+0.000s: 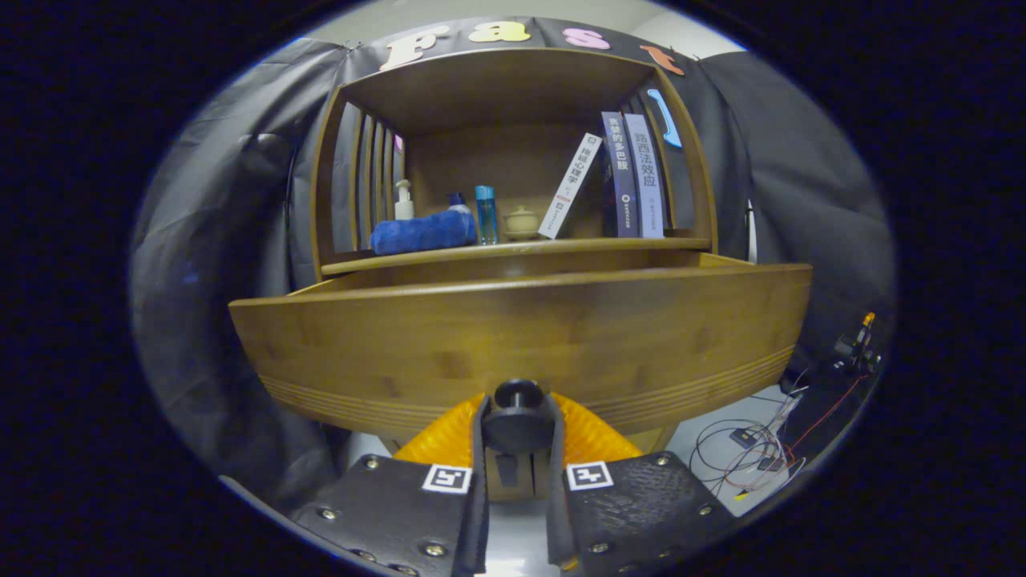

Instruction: Pull open the drawer, take out the items inside it, and place them on the countertop above the cabinet.

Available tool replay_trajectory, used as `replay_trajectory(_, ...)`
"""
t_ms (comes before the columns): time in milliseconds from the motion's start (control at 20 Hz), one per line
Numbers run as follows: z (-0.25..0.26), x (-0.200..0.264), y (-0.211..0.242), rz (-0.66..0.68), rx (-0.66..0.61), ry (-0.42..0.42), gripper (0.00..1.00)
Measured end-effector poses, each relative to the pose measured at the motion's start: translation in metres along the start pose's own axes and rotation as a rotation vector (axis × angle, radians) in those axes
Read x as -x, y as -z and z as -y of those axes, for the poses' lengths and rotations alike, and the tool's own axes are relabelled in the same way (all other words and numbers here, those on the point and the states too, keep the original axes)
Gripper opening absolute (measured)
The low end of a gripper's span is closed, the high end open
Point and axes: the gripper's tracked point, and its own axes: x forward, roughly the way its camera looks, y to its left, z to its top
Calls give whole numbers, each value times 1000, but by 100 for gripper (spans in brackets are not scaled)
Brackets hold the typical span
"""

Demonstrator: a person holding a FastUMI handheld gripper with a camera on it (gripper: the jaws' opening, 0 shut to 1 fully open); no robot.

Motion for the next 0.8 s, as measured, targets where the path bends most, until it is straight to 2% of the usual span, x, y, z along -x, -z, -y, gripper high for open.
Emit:
replay_trajectory(350,1,9,3,-3,-1,18,30)
replay_trajectory(400,4,12,-3,12,0,26,41)
replay_trajectory(500,15,21,-23,55,24,61,56)
replay_trajectory(650,15,32,-83,177,28,36,79)
replay_trajectory(800,21,19,-132,196,53,54,80)
